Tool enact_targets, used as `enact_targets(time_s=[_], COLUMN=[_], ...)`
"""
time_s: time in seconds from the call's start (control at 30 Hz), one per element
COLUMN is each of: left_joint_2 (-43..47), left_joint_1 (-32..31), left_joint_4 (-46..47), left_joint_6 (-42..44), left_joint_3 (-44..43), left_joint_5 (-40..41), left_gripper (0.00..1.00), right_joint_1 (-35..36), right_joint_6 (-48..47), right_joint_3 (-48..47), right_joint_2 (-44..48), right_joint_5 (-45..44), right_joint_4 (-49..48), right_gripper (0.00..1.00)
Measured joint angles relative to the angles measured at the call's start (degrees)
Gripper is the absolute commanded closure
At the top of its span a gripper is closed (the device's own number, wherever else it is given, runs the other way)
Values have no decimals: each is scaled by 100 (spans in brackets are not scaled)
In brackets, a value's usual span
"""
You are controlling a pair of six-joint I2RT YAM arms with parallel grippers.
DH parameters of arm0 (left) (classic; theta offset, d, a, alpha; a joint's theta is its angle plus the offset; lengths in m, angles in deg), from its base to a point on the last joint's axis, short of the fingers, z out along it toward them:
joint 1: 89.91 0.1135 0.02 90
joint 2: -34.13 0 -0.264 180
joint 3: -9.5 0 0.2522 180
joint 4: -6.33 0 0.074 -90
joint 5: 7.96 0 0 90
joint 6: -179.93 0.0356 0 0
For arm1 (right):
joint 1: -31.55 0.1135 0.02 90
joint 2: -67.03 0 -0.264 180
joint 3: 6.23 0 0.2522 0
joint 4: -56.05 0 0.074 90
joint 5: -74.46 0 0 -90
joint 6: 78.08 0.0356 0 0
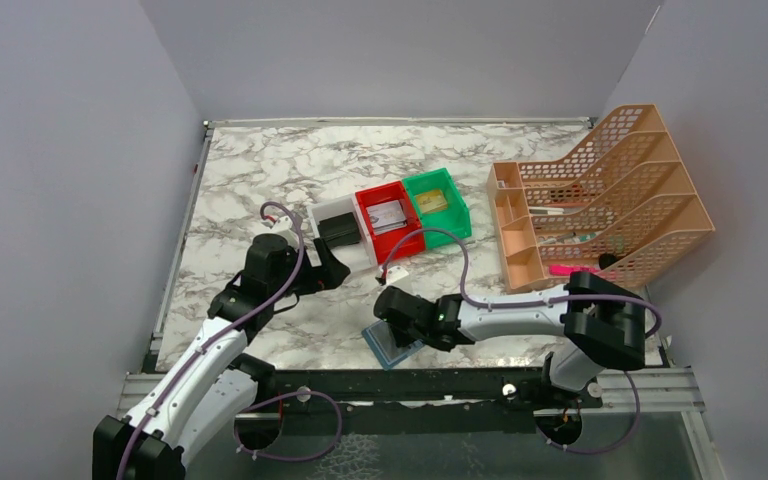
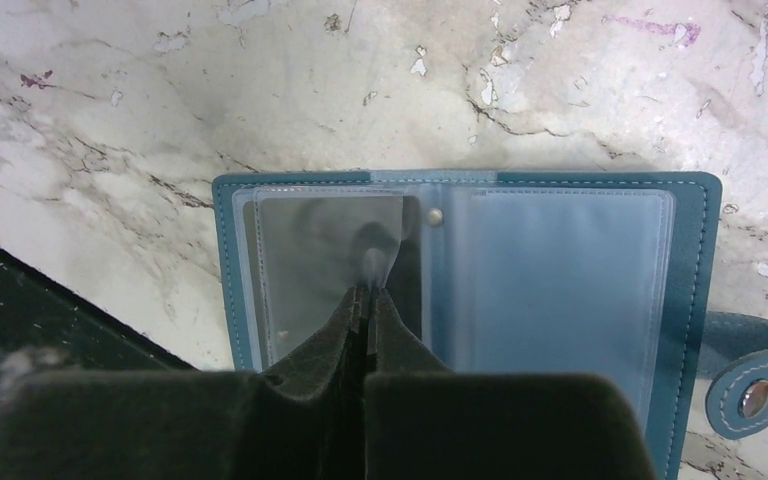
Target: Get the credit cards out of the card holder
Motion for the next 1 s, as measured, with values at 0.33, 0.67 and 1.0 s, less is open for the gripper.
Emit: enact_targets(time_s=[0.33,0.67,1.0], left_joint_2=[0,-85,-72], left_joint_1=[-133,-345,-557], left_joint_4=[0,35,225], left_joint_6=[2,13,-138], left_joint_3=[0,0,37], left_joint_5=[-7,-581,-651], left_gripper=[10,17,17], right_joint_1=[-17,-584,-723], right_joint_6=[-105,-103,-514], right_joint_3=[466,789,1058], right_joint_2=[363,981,1185], right_joint_5=[323,876,1338], right_joint_4=[-516,-990,-887], right_gripper=[99,93,47])
